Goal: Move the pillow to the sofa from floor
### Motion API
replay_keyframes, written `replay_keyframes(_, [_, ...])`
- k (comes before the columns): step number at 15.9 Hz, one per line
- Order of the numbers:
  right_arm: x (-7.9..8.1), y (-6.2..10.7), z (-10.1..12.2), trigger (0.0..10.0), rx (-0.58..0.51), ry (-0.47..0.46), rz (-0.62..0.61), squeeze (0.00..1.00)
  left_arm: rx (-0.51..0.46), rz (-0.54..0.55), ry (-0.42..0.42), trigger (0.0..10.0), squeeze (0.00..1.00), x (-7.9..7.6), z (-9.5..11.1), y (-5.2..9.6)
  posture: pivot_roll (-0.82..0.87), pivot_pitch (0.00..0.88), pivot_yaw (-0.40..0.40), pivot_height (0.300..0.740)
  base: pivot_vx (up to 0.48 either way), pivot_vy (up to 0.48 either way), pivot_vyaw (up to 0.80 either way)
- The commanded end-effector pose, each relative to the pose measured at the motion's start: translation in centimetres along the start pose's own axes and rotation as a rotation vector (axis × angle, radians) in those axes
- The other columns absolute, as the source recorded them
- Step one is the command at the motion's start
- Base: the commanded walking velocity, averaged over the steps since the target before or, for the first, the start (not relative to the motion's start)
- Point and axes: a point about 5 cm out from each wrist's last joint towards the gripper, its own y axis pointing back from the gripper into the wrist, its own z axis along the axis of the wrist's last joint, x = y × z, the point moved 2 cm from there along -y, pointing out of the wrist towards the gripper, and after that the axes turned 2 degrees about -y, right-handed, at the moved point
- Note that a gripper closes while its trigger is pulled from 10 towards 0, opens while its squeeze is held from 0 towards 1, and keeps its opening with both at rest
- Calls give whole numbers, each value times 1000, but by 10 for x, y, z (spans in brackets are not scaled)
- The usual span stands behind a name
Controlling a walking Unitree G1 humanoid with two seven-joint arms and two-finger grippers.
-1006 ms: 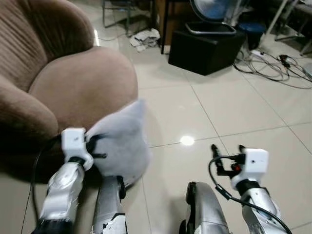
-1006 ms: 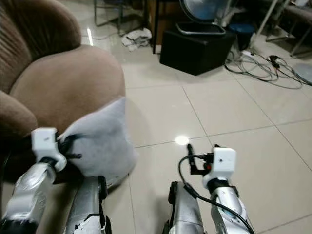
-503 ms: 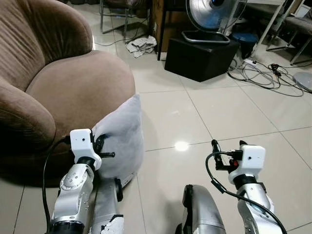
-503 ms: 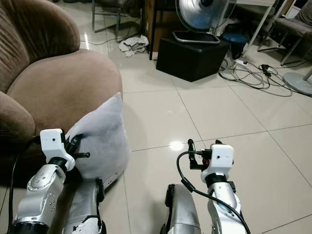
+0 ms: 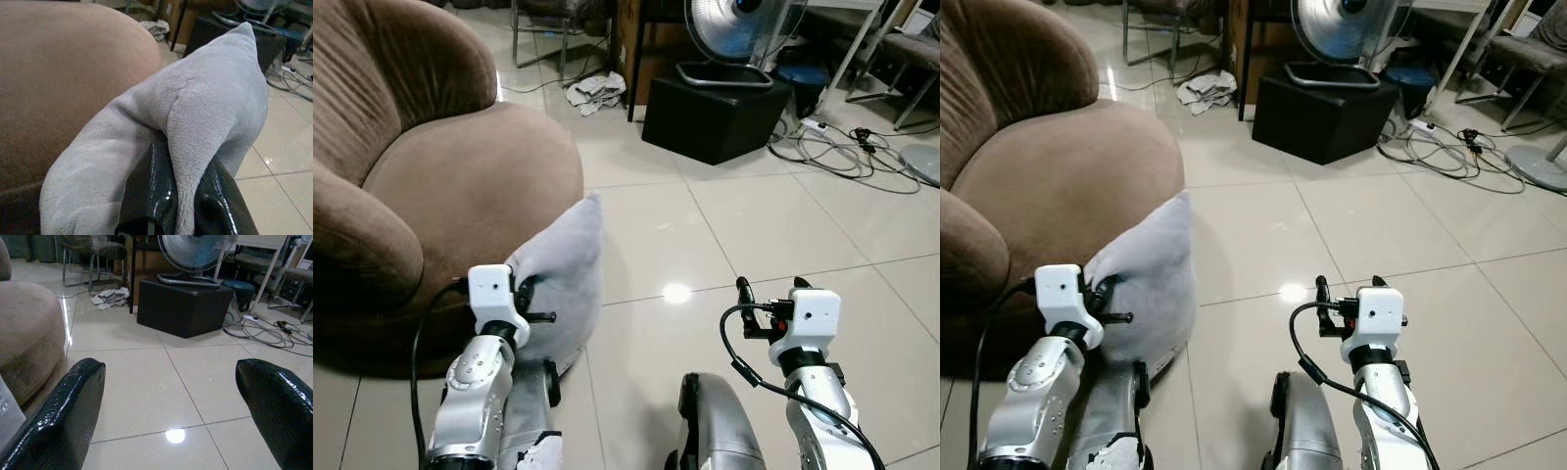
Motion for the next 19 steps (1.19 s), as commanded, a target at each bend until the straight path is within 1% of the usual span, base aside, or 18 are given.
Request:
replay_keyframes(1, [-3, -3, 7, 10000, -33, 10, -11, 0, -132, -5, -22, 0, 0, 1, 29, -7, 72, 0, -76, 636, 0, 0, 0])
replay_keyframes(4, [-2, -5, 11, 10000, -46, 22, -7, 0, -134, 9, -24, 0, 0, 5, 29, -9, 70, 0, -79, 661, 0, 0, 0])
replay_keyframes(5, [-2, -2, 14, 10000, -58, 38, -1, 0, -129, 12, -22, 0, 0, 9, 27, -7, 66, 0, -81, 671, 0, 0, 0])
replay_keyframes(6, [-2, 1, 18, 10000, -74, 61, 13, 0, -146, -20, -54, 0, 0, 7, 32, -4, 67, 0, -84, 681, 0, 0, 0])
replay_keyframes(7, [-6, 3, 22, 10000, -91, 71, 4, 0, -171, -39, -77, 0, 0, 7, 40, -3, 65, 0, -83, 691, 0, 0, 0])
replay_keyframes(8, [-9, -1, 22, 10000, -94, 85, -2, 0, -195, -54, -93, 0, 0, 5, 46, -7, 66, 0, -81, 706, 0, 0, 0])
replay_keyframes(10, [-9, -5, 26, 10000, -110, 77, -18, 0, -213, -52, -75, 0, 0, 1, 49, -10, 69, 0, -81, 721, 0, 0, 0])
replay_keyframes(11, [-9, -10, 33, 10000, -140, 81, -35, 0, -259, -41, -61, 0, 0, -1, 59, -13, 70, 0, -80, 736, 0, 0, 0])
replay_keyframes(12, [-9, -13, 34, 10000, -143, 84, -38, 0, -277, -33, -61, 0, 0, -1, 64, -15, 72, 0, -78, 740, 0, 0, 0])
replay_keyframes(14, [-9, -15, 35, 10000, -140, 84, -38, 0, -265, -40, -79, 0, 0, -1, 63, -15, 74, 0, -77, 740, 0, 0, 0])
replay_keyframes(17, [-7, -15, 32, 10000, -131, 80, -36, 0, -227, -59, -88, 0, 0, -5, 53, -15, 78, 1, -75, 740, 0, 0, 0])
replay_keyframes(19, [-2, -15, 23, 10000, -90, 92, -20, 0, -191, -72, -96, 0, 0, -8, 45, -14, 81, 2, -74, 740, 0, 0, 0])
